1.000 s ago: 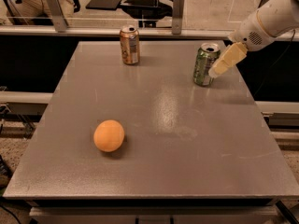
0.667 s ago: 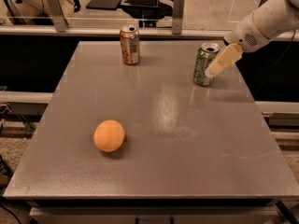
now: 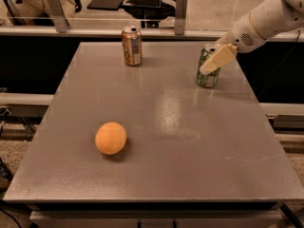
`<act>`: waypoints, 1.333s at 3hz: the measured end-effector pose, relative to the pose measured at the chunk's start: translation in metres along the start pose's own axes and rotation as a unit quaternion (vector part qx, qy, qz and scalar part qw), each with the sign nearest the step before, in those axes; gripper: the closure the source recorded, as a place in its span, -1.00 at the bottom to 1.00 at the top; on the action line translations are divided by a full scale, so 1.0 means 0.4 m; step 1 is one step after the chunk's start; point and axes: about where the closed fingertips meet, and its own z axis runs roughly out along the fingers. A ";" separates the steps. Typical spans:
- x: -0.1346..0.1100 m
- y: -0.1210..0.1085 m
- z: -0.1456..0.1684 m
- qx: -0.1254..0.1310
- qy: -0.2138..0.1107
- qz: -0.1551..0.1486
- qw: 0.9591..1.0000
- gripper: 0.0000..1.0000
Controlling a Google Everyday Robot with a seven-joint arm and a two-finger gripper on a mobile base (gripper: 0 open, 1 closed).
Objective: Knock green can over
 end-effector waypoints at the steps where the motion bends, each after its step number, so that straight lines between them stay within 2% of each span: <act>1: -0.017 0.014 0.009 -0.011 0.005 -0.008 1.000 -0.03; 2: -0.050 0.043 0.005 -0.028 0.082 -0.047 0.995 0.61; 3: -0.071 0.077 0.013 -0.051 0.157 -0.091 0.982 0.99; 4: -0.076 0.102 0.053 -0.072 0.244 -0.153 0.955 1.00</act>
Offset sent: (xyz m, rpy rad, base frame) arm -0.0145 0.0307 0.0199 -0.2812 0.1384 0.1468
